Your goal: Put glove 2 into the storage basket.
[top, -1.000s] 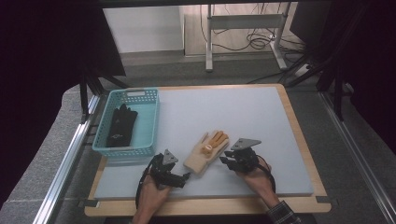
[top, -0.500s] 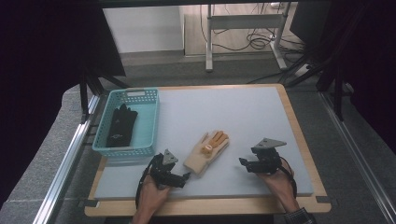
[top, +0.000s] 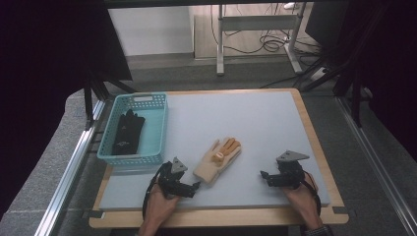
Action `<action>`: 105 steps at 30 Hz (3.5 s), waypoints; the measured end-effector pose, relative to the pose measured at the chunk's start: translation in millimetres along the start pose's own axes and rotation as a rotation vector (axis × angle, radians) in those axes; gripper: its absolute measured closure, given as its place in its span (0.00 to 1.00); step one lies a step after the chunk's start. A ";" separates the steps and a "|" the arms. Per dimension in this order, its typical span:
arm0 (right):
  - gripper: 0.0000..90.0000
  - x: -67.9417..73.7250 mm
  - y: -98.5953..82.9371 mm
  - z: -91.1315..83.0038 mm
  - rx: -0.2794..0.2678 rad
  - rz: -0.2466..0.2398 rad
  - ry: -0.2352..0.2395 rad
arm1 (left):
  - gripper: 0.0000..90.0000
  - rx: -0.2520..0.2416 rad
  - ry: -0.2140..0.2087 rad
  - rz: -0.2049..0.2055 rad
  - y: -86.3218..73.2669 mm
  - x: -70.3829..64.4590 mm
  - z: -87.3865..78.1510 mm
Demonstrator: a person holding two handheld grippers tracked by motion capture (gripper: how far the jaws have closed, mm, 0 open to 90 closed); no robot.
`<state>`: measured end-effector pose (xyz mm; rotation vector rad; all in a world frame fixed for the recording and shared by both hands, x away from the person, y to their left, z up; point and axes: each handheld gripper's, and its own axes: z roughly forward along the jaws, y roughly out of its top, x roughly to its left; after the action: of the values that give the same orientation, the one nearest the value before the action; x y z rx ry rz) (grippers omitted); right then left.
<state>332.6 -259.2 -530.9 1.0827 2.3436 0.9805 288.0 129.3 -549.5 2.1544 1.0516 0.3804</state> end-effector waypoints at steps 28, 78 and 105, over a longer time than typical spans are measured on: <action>0.18 0.5 -1.1 0.1 -0.006 0.001 -0.005 | 0.02 0.038 -0.134 -0.014 65.0 -5.1 -1.5; 0.18 0.3 -1.2 0.1 -0.006 0.001 -0.004 | 0.82 0.100 -0.066 0.005 113.9 -9.0 31.5; 0.18 0.2 -1.3 0.0 -0.007 0.001 -0.003 | 0.81 0.050 0.143 -0.100 148.2 72.0 -51.4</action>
<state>331.8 -259.6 -531.8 1.0826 2.3358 0.9861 390.8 146.0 -411.9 2.1335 1.2550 0.4709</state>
